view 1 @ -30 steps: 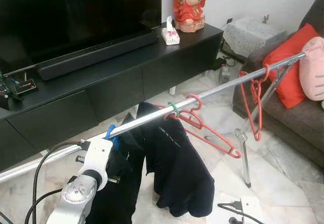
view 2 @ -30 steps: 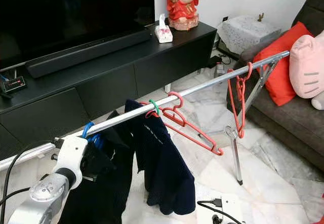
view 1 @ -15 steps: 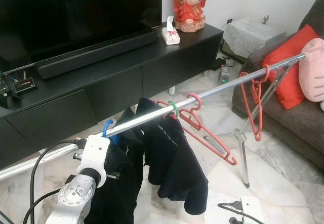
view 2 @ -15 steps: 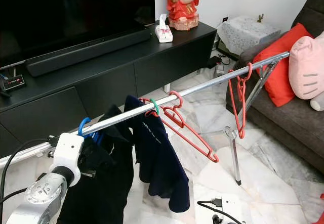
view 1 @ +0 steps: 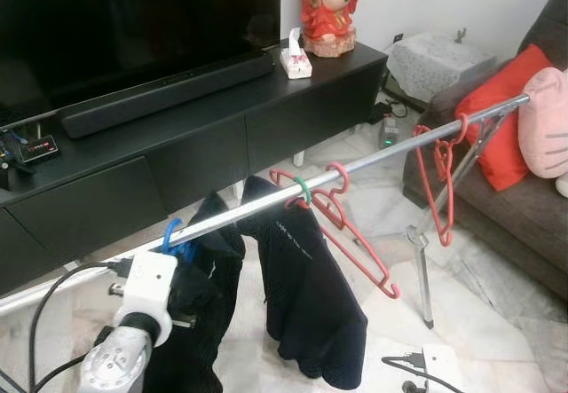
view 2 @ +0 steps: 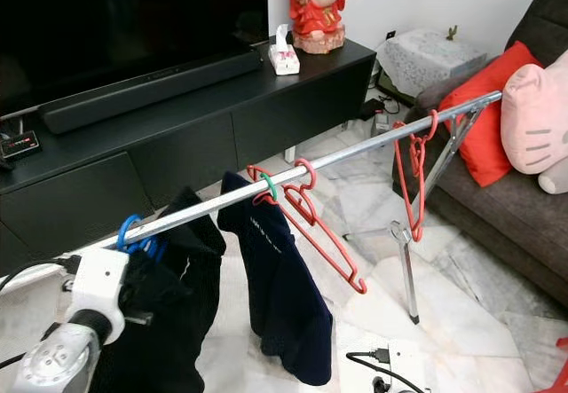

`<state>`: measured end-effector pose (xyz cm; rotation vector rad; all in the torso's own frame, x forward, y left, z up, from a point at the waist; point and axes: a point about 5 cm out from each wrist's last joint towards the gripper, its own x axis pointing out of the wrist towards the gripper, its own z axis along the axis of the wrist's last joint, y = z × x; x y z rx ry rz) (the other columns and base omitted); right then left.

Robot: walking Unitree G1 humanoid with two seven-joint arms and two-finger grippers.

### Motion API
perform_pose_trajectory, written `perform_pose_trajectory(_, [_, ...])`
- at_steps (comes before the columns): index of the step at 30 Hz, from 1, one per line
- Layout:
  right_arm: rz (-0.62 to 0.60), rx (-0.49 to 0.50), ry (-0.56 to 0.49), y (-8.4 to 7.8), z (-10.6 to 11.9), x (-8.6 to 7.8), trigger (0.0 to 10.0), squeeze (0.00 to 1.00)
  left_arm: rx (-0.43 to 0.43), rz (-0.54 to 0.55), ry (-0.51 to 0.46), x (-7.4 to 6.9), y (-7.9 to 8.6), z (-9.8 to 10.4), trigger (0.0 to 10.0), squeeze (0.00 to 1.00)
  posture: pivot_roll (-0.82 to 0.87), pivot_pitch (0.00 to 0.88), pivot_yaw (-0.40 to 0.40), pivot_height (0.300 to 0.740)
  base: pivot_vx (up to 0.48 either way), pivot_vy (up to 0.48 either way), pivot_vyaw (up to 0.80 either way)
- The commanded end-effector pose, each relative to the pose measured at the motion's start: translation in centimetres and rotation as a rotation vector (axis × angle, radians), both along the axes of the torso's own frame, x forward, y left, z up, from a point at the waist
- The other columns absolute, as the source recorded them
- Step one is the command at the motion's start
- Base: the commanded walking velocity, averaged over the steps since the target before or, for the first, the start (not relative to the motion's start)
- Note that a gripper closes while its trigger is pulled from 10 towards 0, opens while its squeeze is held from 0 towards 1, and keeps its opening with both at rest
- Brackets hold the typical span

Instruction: Hang hanger

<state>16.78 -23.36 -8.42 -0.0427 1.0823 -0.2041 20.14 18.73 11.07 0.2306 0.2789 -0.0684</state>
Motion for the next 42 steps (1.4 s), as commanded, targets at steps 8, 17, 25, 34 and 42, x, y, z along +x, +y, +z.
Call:
perform_pose_trajectory(8, [-0.010,-0.007,0.002,-0.3,0.1,0.0,10.0,0.00,0.044,-0.034,-0.063,-0.9,0.0,1.0,2.7,0.00,0.00,0.000,-0.035,0.740,0.000,0.000,0.00])
perform_pose_trajectory(17, [-0.017,-0.001,0.000,-0.1,0.0,0.0,10.0,0.00,0.033,-0.022,-0.070,0.0,-0.3,0.8,10.0,0.00,-0.01,0.000,-0.022,0.740,0.000,0.000,0.00])
perform_pose_trajectory(25, [-0.017,0.000,0.002,-0.2,0.0,-0.1,10.0,0.00,0.030,0.027,-0.113,-1.4,0.3,0.8,10.0,0.00,-0.01,0.000,-0.017,0.740,0.000,0.000,0.00])
perform_pose_trajectory(34, [-0.023,-0.008,0.002,-0.5,0.0,-0.2,10.0,0.00,0.003,0.097,-0.132,-3.3,-0.1,0.5,10.0,0.00,-0.01,0.000,-0.009,0.740,0.000,0.000,0.00])
perform_pose_trajectory(42, [-0.023,-0.008,0.001,-0.5,0.0,-0.3,10.0,0.00,0.005,0.239,-0.150,-4.4,1.7,-0.6,10.0,0.00,-0.01,0.000,-0.011,0.740,0.000,0.000,0.00])
